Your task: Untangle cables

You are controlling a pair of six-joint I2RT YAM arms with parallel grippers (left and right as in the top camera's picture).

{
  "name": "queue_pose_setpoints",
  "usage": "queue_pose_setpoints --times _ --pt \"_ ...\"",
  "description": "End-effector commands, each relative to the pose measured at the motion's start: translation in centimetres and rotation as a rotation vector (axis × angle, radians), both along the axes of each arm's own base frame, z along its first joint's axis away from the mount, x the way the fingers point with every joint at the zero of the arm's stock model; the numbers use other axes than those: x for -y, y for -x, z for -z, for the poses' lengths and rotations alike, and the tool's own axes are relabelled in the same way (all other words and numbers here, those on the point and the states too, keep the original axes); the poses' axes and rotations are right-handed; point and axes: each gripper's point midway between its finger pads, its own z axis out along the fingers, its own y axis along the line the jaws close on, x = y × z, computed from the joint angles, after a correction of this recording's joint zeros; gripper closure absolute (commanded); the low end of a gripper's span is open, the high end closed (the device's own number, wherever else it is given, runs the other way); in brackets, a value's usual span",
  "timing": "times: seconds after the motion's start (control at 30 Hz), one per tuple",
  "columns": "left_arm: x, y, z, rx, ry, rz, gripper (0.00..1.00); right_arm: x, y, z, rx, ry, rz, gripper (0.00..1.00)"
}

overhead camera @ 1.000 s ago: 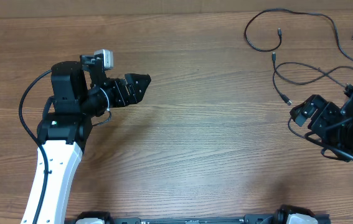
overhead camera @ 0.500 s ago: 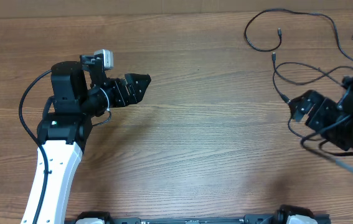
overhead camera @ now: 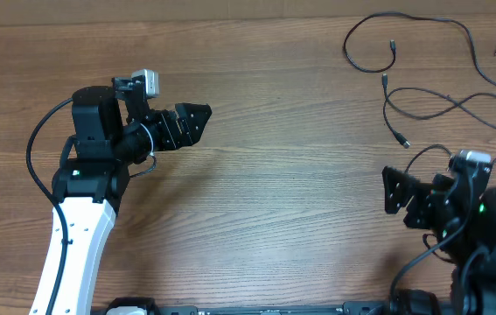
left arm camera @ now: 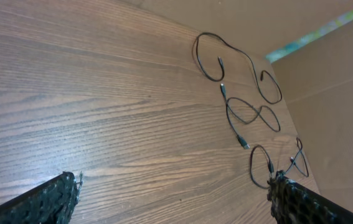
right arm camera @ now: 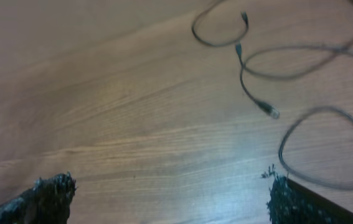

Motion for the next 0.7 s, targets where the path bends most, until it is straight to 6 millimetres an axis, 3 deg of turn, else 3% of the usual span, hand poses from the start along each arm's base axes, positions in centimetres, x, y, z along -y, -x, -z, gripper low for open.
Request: queue_pose_setpoints --times 0.0,0.43,0.67 --pt "0.0 -0.3 -0.6 0.026 -0.014 0.012 0.0 -0.7 0.5 0.5 0.071 0.045 -0.063 0.0" --pt "0.0 -0.3 -0.6 0.027 -0.014 0.013 0.01 -2.4 1.8 1.3 0.418 0.143 -0.155 0.0" --pt "0.0 -0.3 -0.6 0.027 -0.014 0.013 0.0 -2.4 0.9 2.4 0.542 0.166 -0.157 0.0"
